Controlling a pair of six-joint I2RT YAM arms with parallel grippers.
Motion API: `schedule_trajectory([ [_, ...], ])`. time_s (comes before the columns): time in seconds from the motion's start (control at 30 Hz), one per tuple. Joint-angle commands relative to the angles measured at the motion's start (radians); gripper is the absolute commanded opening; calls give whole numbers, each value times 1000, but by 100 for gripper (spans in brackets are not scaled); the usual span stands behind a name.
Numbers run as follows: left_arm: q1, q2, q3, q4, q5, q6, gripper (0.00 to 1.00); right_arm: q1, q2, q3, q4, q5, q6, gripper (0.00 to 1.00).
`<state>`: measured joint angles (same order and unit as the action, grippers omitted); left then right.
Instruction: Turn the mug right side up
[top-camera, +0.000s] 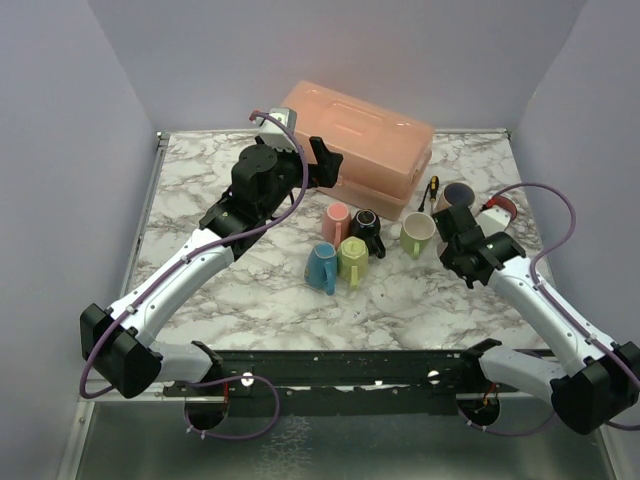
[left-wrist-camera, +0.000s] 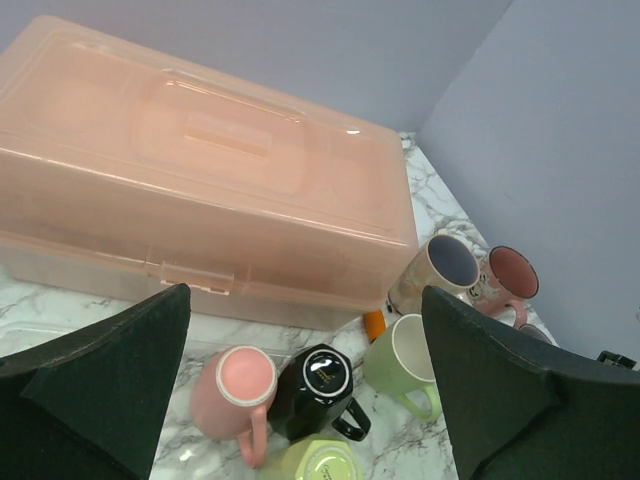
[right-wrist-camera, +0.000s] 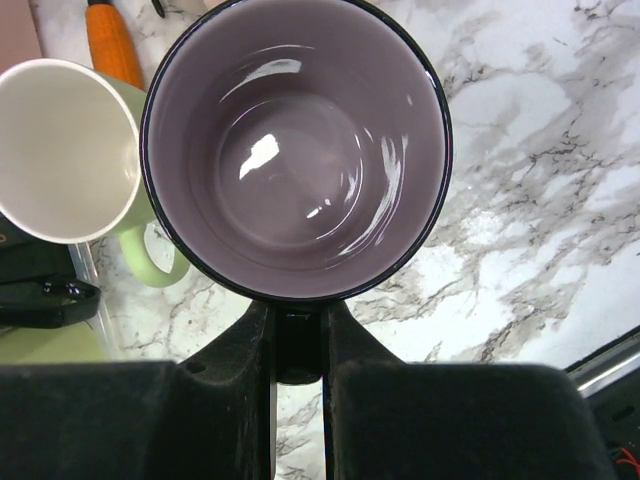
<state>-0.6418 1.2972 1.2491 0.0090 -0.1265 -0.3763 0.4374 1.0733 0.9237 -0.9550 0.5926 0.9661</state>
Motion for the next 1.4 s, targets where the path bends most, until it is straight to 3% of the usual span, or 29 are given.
schedule_trajectory([
  [0.0,1,4,20,-30,-35,19,97,-1,1,-2,145,61,-45,0],
  [0.97,4,50,9,-78,-45,27,98,-124,162,-161,523,-151,-337,2],
  [1.13,5,56,-7,-116,-38,27,98,-131,169,-144,480,-180,-313,27],
  [1.37,5,37,-92,-190,-49,12,99,-130,132,-146,459,-223,-306,41],
])
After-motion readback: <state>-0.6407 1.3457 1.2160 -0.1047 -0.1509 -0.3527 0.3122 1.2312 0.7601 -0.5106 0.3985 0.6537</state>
